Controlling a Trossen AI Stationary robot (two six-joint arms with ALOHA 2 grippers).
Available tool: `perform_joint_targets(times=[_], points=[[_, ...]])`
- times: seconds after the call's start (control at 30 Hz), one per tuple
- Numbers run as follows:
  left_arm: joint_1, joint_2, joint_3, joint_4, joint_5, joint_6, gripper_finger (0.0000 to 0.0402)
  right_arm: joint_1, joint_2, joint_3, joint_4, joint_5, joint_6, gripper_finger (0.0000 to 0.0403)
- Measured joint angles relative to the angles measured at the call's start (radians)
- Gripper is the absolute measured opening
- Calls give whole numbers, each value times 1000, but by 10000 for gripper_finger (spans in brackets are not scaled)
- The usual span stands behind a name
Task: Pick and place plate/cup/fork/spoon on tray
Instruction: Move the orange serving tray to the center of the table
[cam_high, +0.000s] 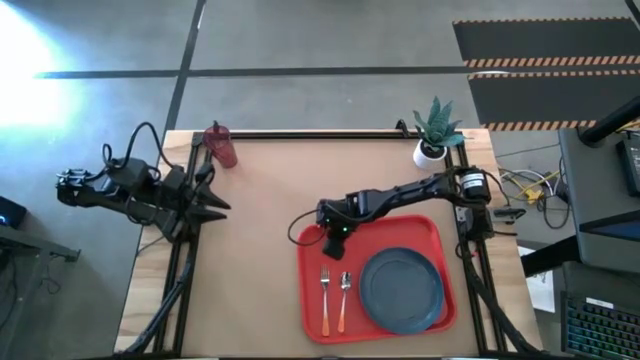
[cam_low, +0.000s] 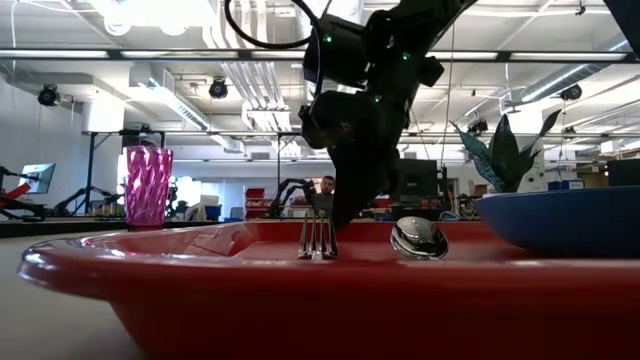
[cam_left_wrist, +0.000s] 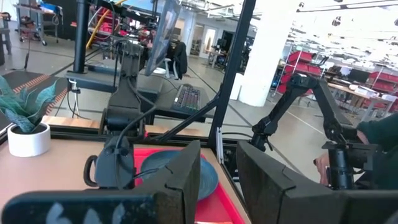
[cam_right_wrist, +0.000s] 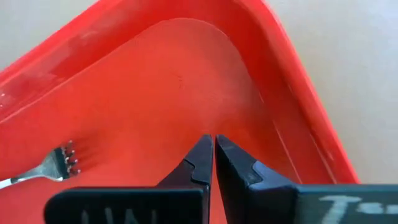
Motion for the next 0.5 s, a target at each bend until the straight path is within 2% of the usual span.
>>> perform_joint_targets(times=[0.2, 0.5], points=[[0, 16, 0, 0, 0, 0, 86, -6, 45, -10, 68, -3, -10, 9], [0, 29, 0, 0, 1, -1, 86, -56, 120, 51, 137, -47, -85, 8]])
